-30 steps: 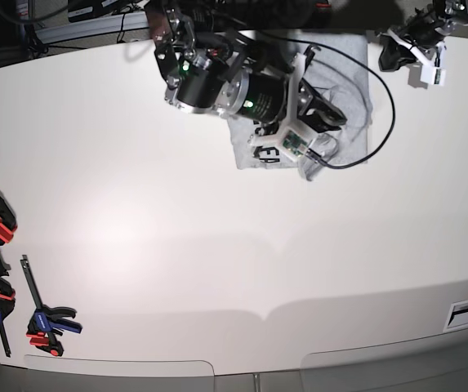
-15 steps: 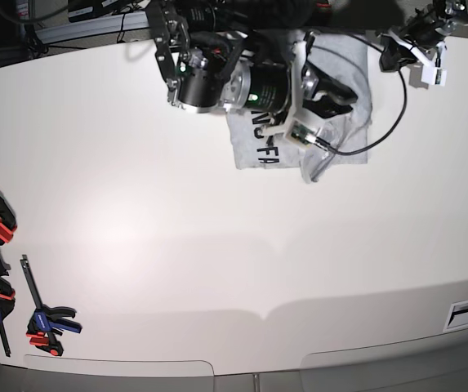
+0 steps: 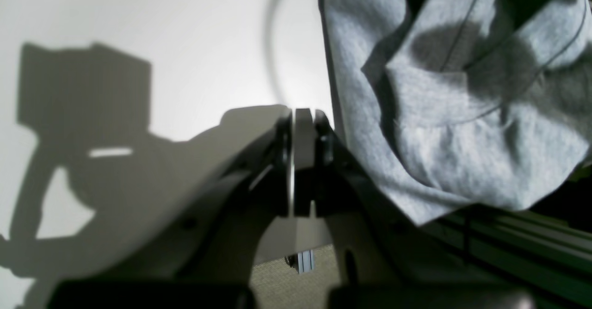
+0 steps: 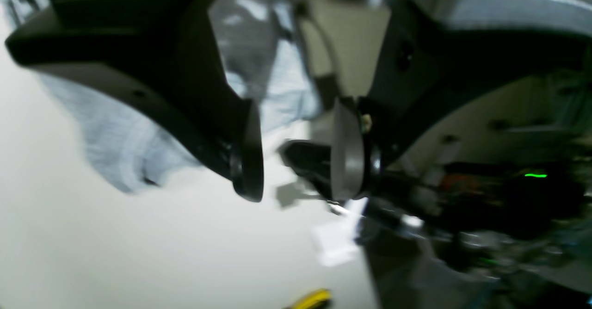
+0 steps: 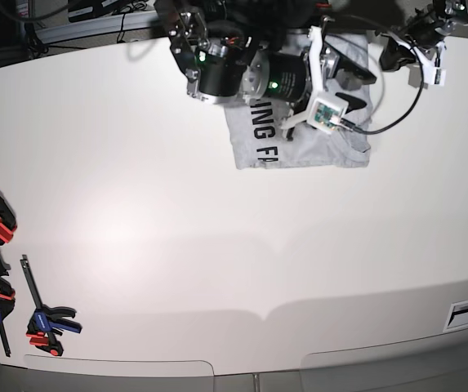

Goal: Fold the T-shirt properly
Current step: 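Press the right gripper onto the folded grey shirt and lift away, then lower the left gripper and grasp the folded shirt's edge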

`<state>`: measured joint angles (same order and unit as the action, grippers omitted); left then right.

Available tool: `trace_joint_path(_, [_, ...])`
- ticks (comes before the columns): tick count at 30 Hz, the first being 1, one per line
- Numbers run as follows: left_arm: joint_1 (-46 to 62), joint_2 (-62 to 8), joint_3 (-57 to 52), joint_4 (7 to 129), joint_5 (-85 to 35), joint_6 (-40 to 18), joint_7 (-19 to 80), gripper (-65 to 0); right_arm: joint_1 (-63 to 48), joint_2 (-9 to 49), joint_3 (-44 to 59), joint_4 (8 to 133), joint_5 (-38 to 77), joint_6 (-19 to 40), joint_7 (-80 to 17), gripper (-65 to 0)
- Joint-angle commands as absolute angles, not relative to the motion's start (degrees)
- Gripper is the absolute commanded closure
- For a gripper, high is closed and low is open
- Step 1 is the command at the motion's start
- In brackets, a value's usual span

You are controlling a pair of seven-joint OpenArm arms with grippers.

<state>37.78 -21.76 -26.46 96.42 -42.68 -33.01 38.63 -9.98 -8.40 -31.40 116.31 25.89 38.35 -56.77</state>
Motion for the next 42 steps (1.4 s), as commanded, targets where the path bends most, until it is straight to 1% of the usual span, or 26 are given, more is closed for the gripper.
trace_joint_path(1, [38.09, -22.57, -26.94, 97.25, -43.55, -33.26, 37.50, 0.0, -9.52, -9.00, -31.33, 117.36, 24.88, 38.04, -53.74, -23.5])
trace_joint_path(4, [38.09, -22.57, -26.94, 97.25, -43.55, -33.23, 37.45, 0.0, -9.45, -9.00, -30.63, 117.36, 18.48, 35.44, -51.44, -23.5])
trace_joint_path(6, [38.09, -22.57, -26.94, 97.25, -43.55, -33.23, 37.23, 0.0, -9.19, -9.00, -30.22, 117.36, 15.68, 34.26, -51.40, -21.9])
trace_joint_path(7, [38.06, -22.59, -26.96, 97.25, -43.53, -33.26, 37.21, 0.0, -9.04, -9.00, -29.91, 117.36, 14.31, 33.80, -51.40, -19.4])
trace_joint_path(8, [38.02, -22.59, -26.98, 97.25, -43.51, -33.26, 36.80, 0.0, -8.86, -9.00, -29.58, 117.36, 12.84, 33.39, -51.42, -15.2])
trace_joint_path(10, [37.82, -22.57, -27.90, 97.27, -43.07, -33.23, 35.73, 0.0, -8.34, -9.00, -28.62, 117.36, 9.74, 32.53, -51.44, -2.6])
trace_joint_path(11, [37.76, -22.57, -28.84, 97.32, -42.98, -33.23, 35.31, 0.0, -7.94, -9.00, -27.88, 117.36, 8.58, 32.45, -51.40, 0.0])
trace_joint_path(17, [37.82, -22.59, -36.95, 100.64, -43.24, -33.23, 35.51, 0.0, -4.71, -9.00, -19.77, 117.36, 7.49, 32.47, -51.42, 0.0])
trace_joint_path(19, [37.93, -22.59, -38.76, 102.06, -45.50, -33.34, 36.97, 0.0, -3.68, -9.00, -16.53, 117.34, 7.68, 32.45, -51.44, 0.0])
trace_joint_path(20, [37.95, -22.59, -39.33, 102.76, -47.31, -34.65, 38.22, 0.0, -3.27, -9.00, -14.92, 117.23, 7.68, 32.45, -51.40, 0.0])
trace_joint_path(22, [37.95, -22.55, -39.38, 104.12, -51.62, -39.48, 41.01, 0.0, -2.44, -9.00, -11.88, 116.14, 8.49, 32.47, -51.42, 0.0])
trace_joint_path(26, [37.95, -22.55, -39.20, 106.15, -61.71, -40.00, 47.03, 0.0, -0.30, -9.00, -7.33, 110.06, 12.08, 32.53, -51.68, 0.0])
trace_joint_path(31, [37.95, -22.55, -39.16, 107.48, -65.04, -40.00, 51.24, 0.0, 3.60, -9.00, -6.02, 97.84, 12.23, 32.64, -52.10, 0.0])
trace_joint_path(36, [37.95, -22.57, -35.44, 107.48, -65.04, -40.00, 54.50, 0.0, 7.46, -9.00, -6.17, 88.44, 12.19, 33.65, -52.14, 0.0])
trace_joint_path(42, [37.89, -22.57, -24.12, 107.46, -63.77, -40.00, 55.70, 0.0, 9.52, -9.00, -6.17, 85.58, 10.76, 33.63, -54.54, 0.0])
